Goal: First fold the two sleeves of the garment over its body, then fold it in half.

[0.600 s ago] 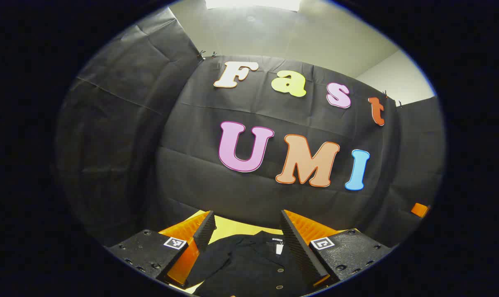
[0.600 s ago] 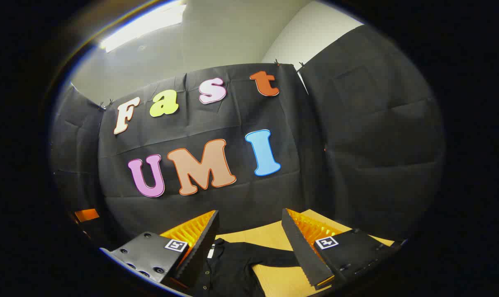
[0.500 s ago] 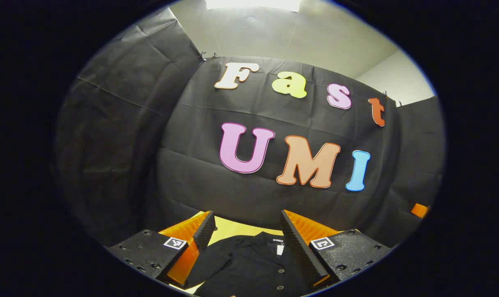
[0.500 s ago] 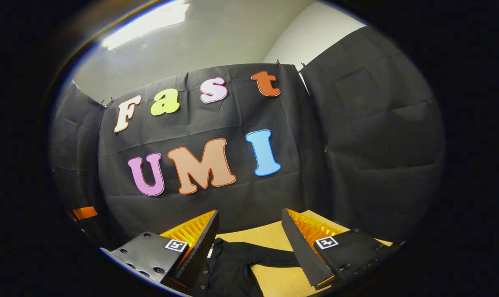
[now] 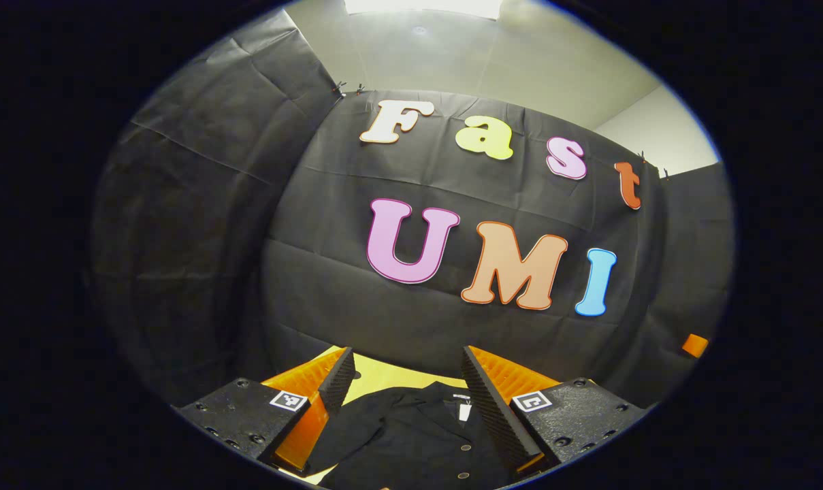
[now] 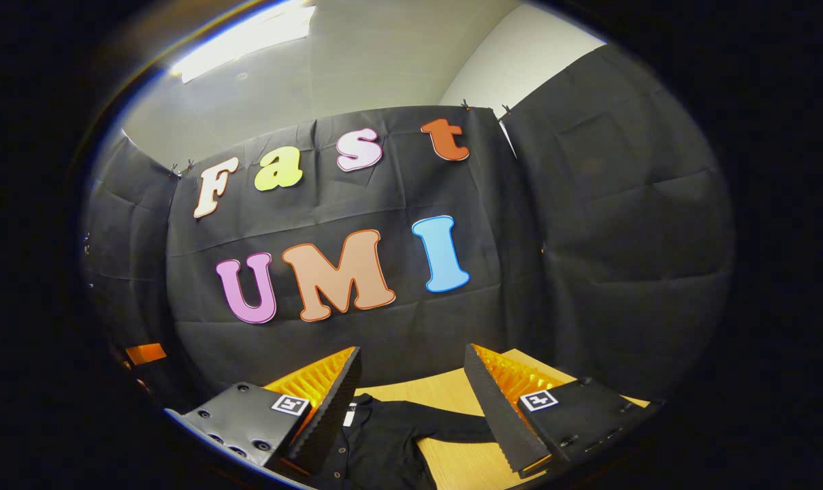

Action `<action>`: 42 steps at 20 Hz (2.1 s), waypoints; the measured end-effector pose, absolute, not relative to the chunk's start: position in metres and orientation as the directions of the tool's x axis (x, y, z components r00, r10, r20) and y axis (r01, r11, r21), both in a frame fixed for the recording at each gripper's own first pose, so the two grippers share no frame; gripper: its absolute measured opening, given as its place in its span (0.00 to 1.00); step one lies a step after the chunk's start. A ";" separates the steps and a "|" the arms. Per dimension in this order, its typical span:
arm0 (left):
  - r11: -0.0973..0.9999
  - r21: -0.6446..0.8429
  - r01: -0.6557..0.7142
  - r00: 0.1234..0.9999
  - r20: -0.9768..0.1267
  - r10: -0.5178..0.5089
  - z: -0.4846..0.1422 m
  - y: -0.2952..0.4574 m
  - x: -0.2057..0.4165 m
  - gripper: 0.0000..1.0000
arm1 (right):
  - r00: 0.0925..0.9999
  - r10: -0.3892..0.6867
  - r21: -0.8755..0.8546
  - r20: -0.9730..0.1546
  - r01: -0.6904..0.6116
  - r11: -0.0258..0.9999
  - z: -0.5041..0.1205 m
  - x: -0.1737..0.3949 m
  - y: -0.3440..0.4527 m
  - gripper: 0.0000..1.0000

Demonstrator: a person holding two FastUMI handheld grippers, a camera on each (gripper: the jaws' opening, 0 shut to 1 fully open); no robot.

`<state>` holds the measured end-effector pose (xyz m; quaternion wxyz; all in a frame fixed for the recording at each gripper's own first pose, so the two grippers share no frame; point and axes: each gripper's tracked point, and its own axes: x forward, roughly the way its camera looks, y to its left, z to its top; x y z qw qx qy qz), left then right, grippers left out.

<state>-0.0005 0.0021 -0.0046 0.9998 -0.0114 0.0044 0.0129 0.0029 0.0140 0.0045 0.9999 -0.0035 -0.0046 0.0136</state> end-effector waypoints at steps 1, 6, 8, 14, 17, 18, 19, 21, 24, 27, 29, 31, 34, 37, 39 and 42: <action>0.999 -0.025 -0.024 1.000 -0.012 0.024 -0.006 0.002 0.000 0.92 | 0.999 0.029 -0.002 0.013 -0.029 1.000 0.006 0.003 0.015 0.96; 0.999 -0.036 -0.014 0.999 -0.043 0.012 -0.012 0.002 0.000 0.92 | 1.000 0.019 0.004 0.017 -0.019 1.000 0.008 0.007 0.010 0.96; 0.999 -0.032 -0.018 0.999 -0.044 0.016 -0.012 0.004 0.002 0.92 | 1.000 0.011 0.000 0.010 -0.011 1.000 0.004 0.006 0.007 0.96; 0.999 -0.021 -0.029 0.999 -0.044 0.028 -0.010 0.004 0.002 0.92 | 1.000 0.013 0.007 -0.011 -0.013 1.000 -0.003 0.008 0.005 0.96; 0.999 -0.010 -0.035 0.998 -0.046 0.034 -0.009 0.006 0.002 0.92 | 1.000 0.017 0.002 -0.018 -0.017 1.000 -0.005 0.013 0.003 0.92; 0.999 0.003 -0.048 0.998 -0.042 0.048 -0.007 0.010 0.002 0.93 | 1.000 0.018 -0.001 -0.024 -0.018 1.000 -0.007 0.015 0.001 0.96; 0.998 0.016 -0.061 0.998 -0.034 0.062 -0.007 0.013 0.001 0.92 | 0.999 0.015 -0.001 -0.030 -0.015 1.000 -0.008 0.017 -0.002 0.96; 0.995 0.042 -0.087 0.996 -0.021 0.088 -0.003 0.023 -0.003 0.92 | 0.999 0.008 0.000 -0.037 -0.008 1.000 -0.010 0.020 -0.010 0.96; 0.992 0.049 -0.116 0.993 -0.018 0.117 -0.004 0.029 -0.005 0.92 | 0.998 -0.026 -0.029 -0.050 0.024 0.999 -0.019 0.028 -0.031 0.92; 0.993 0.013 -0.114 0.993 -0.042 0.115 -0.014 0.022 -0.006 0.92 | 0.994 -0.052 -0.036 -0.101 0.049 0.998 -0.043 0.037 -0.055 0.92; 0.993 0.007 -0.121 0.991 -0.053 0.121 -0.018 0.020 -0.007 0.92 | 0.987 -0.090 -0.034 -0.132 0.086 0.996 -0.060 0.044 -0.078 0.92; 0.991 0.019 -0.133 0.989 -0.057 0.134 -0.020 0.020 -0.009 0.92 | 0.975 -0.138 -0.059 -0.176 0.130 0.990 -0.084 0.053 -0.104 0.96; 0.987 0.041 -0.155 0.986 -0.064 0.157 -0.024 0.021 -0.010 0.92 | 0.949 -0.190 -0.068 -0.253 0.178 0.982 -0.122 0.063 -0.144 0.96; 0.984 0.041 -0.174 0.981 -0.079 0.177 -0.032 0.018 -0.013 0.92 | 0.914 -0.217 -0.014 -0.344 0.226 0.974 -0.163 0.072 -0.181 0.96; 0.983 0.044 -0.180 0.979 -0.090 0.183 -0.039 0.013 -0.015 0.93 | 0.886 -0.254 -0.020 -0.389 0.267 0.963 -0.190 0.084 -0.207 0.96; 0.983 0.050 -0.179 0.976 -0.115 0.184 -0.048 0.009 -0.016 0.93 | 0.831 -0.296 -0.037 -0.471 0.317 0.948 -0.233 0.093 -0.241 0.97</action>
